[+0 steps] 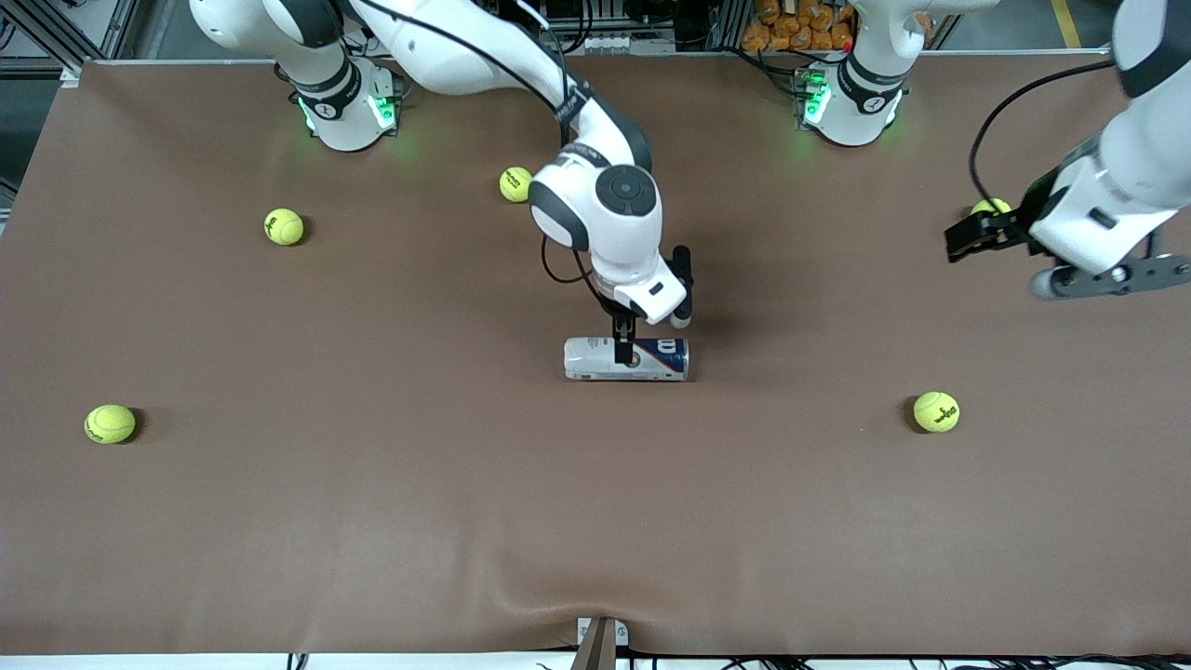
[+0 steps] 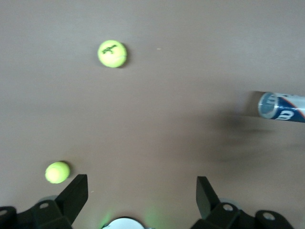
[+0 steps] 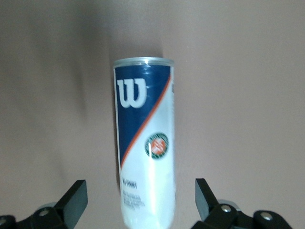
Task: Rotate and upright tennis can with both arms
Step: 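Lower the can with the right gripper while the left gripper reaches its end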
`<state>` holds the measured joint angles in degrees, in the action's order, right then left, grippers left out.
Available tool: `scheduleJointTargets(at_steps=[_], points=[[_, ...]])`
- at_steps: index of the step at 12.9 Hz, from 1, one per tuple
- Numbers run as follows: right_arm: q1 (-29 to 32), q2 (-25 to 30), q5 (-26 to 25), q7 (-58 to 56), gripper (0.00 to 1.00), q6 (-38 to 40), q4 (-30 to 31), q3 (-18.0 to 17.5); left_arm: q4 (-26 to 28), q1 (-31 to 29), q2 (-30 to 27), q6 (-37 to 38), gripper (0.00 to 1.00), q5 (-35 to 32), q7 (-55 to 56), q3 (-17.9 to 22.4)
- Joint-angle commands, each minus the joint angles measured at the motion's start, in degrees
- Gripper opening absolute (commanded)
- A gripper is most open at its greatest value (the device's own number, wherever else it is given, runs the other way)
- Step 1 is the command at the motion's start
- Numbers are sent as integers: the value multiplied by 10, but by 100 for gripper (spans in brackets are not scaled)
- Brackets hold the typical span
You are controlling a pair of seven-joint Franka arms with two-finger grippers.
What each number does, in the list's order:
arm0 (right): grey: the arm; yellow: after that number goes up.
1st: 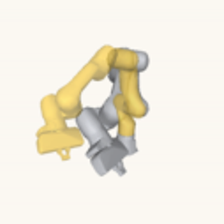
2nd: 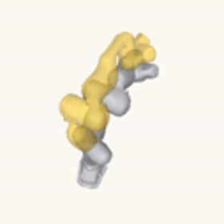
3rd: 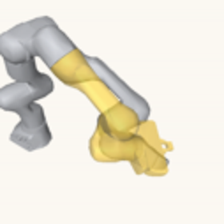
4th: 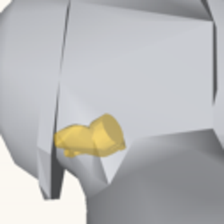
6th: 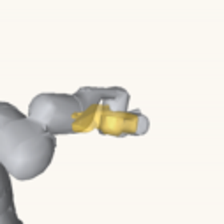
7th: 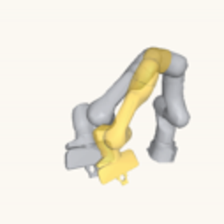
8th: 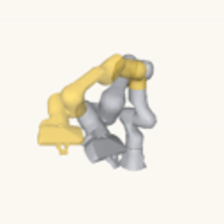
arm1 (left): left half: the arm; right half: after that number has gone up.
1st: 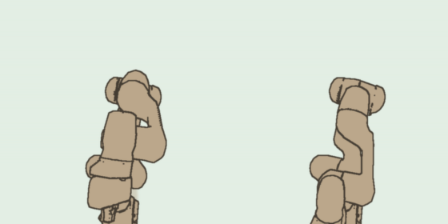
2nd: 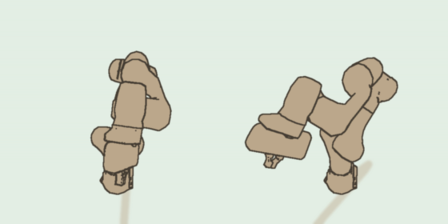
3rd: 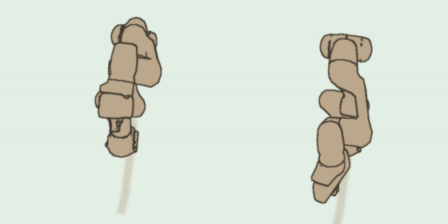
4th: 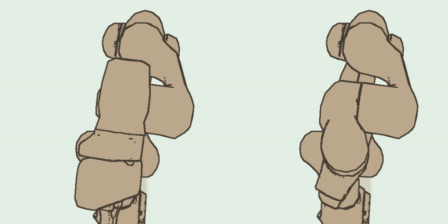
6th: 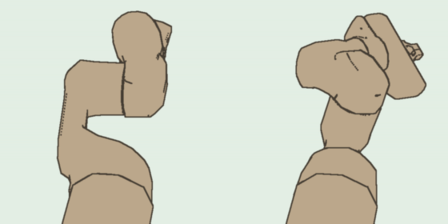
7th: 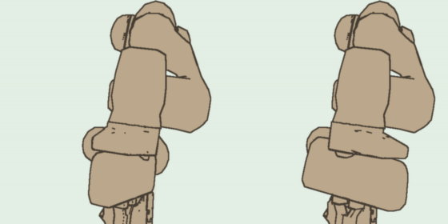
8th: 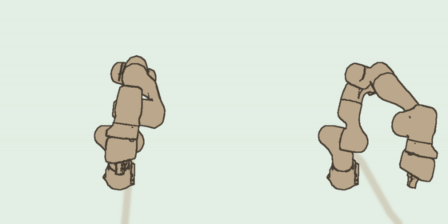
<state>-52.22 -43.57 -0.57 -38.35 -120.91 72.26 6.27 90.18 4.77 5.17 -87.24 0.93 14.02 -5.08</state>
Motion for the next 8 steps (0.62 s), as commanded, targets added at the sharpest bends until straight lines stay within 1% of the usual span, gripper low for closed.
scheduleJointTargets(at_steps=[1, 2, 4, 5, 8], points=[[34, 46, 66, -12, 100, 31, 20, -4, -9, 5, 68, -50, 100, 62, 13, -2], [49, 65, 77, -12, 100, 32, 32, -4, -8, 5, 94, -71, 100, 89, 13, -2], [83, 101, 79, -8, 100, 38, 60, -3, -5, 4, 140, -101, 100, 160, 13, -3], [104, 110, 79, -8, 100, 53, 65, -1, 9, 4, 155, -125, 100, 206, 13, -3], [185, 128, 78, -9, 100, 83, 65, 0, 81, 16, 174, -245, 100, 331, 9, -6]])
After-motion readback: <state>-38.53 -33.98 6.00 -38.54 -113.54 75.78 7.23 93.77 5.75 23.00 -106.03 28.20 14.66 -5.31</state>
